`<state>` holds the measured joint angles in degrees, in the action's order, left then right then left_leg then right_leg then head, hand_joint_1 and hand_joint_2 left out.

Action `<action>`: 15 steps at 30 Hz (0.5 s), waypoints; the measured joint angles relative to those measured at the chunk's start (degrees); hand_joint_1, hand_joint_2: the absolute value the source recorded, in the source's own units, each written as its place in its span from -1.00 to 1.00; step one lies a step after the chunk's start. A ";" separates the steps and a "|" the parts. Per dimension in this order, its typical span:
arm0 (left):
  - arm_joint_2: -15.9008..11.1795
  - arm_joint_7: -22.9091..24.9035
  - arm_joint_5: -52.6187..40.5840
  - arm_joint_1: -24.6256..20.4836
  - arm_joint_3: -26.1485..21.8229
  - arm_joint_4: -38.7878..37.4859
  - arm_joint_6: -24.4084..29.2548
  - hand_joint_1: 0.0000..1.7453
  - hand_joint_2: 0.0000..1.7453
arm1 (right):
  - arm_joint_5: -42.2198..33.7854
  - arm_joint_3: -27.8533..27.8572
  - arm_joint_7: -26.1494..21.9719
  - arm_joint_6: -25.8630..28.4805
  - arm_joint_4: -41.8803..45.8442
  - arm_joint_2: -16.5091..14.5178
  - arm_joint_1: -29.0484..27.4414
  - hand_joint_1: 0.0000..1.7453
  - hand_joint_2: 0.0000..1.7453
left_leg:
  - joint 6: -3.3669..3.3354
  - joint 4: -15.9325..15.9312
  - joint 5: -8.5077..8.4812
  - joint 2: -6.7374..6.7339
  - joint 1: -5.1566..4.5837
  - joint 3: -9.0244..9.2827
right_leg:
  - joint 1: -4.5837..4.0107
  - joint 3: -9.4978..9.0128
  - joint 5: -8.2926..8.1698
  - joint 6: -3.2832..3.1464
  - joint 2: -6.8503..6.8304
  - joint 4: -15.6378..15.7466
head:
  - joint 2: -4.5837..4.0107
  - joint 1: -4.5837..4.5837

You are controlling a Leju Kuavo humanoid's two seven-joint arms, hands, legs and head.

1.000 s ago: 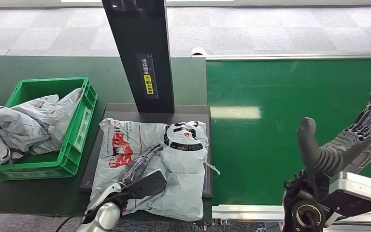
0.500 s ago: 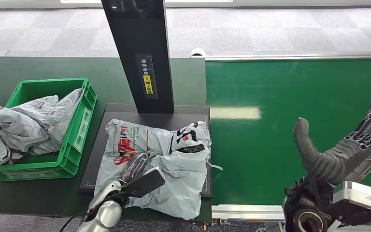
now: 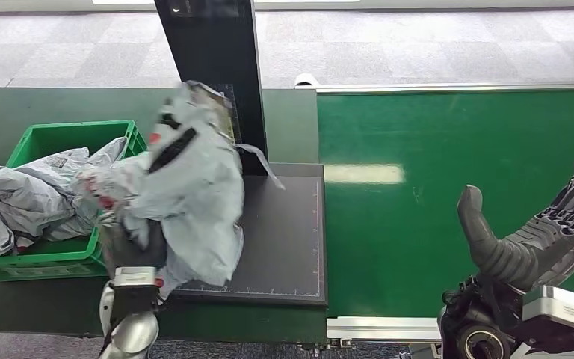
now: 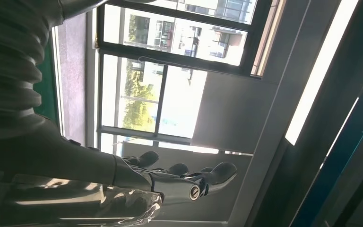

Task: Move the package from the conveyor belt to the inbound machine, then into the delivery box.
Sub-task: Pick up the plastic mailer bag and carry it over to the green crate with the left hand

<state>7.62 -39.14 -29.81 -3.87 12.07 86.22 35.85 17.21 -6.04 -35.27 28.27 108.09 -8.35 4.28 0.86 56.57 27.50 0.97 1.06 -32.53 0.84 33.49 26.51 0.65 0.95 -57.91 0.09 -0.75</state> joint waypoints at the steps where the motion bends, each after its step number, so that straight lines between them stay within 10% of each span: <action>1: 0.00 -0.41 2.55 0.36 -1.03 2.61 2.46 1.00 1.00 | -0.21 0.01 0.01 0.00 -0.10 0.00 0.13 -1.00 1.00 | 0.00 0.00 0.00 0.03 0.01 -0.01 | -0.01 0.00 0.01 0.00 -0.03 0.00 | 0.00 0.00; 9: 0.06 -0.74 7.19 0.06 -6.74 15.64 4.21 1.00 1.00 | -1.11 -0.32 -0.31 0.17 -1.15 -0.02 0.62 -1.00 1.00 | 0.00 -0.01 -0.01 0.08 0.02 -0.03 | -0.02 -0.02 0.03 0.02 -0.09 0.00 | 0.00 0.02; 15: -4.34 0.93 20.02 -13.44 -14.54 12.13 3.79 1.00 1.00 | -2.74 -1.72 -1.04 1.39 -3.02 0.07 0.86 -1.00 1.00 | 0.05 -0.01 -0.14 0.19 0.08 0.04 | -0.09 -0.04 -0.03 -0.05 -0.15 -0.01 | 0.00 0.01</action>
<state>3.28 -38.20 -9.78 -17.32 -2.46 98.35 39.64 14.47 -7.76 -36.30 29.66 105.07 -8.28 5.14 0.91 56.56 27.37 1.16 1.14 -32.49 0.74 33.44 26.48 0.60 0.80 -57.92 0.09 -0.74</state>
